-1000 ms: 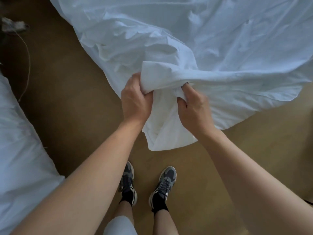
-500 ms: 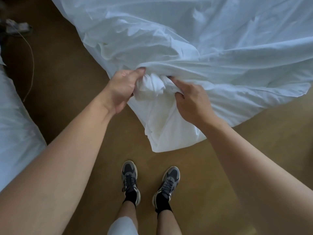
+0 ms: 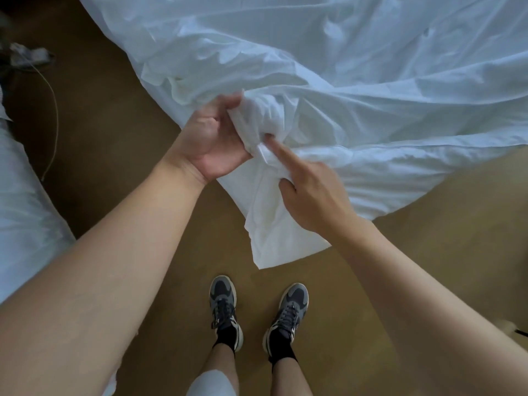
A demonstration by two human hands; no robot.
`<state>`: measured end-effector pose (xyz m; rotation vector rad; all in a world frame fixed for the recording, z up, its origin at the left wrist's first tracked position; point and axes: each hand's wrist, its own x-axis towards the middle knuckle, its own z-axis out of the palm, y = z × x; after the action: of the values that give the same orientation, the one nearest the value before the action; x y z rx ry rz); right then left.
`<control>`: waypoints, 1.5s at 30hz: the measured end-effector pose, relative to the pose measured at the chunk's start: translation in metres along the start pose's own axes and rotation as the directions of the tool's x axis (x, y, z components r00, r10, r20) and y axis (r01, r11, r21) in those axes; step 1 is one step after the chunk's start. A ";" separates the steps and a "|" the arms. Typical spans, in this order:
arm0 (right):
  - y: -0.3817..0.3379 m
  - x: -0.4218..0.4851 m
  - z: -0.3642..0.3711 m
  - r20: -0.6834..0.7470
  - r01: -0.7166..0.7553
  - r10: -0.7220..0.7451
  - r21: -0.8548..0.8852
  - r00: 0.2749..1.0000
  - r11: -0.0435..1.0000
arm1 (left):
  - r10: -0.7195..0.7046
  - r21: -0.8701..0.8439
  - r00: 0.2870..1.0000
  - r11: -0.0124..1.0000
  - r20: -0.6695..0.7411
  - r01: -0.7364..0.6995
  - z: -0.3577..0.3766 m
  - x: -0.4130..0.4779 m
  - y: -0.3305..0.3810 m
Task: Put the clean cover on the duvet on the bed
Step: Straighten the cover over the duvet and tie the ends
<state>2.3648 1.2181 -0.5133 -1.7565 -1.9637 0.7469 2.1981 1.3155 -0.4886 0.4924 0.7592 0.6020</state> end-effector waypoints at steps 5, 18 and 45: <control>-0.002 0.008 0.002 -0.008 -0.070 0.070 -0.019 0.998 0.997 | 0.181 0.313 0.914 0.948 -0.364 -0.063 0.006 0.010 0.000; -0.008 0.010 0.000 -0.005 -0.045 0.045 -0.145 0.999 0.988 | 0.310 0.516 0.822 0.856 -0.477 -0.023 -0.002 0.009 0.012; -0.012 0.014 0.029 -0.420 -0.129 0.164 0.110 0.893 0.986 | -0.087 0.524 0.985 0.838 -0.148 0.153 -0.019 0.009 0.022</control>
<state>2.3356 1.2276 -0.5287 -1.8474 -1.5032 0.4266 2.1818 1.3411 -0.4919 0.9231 1.0718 0.2924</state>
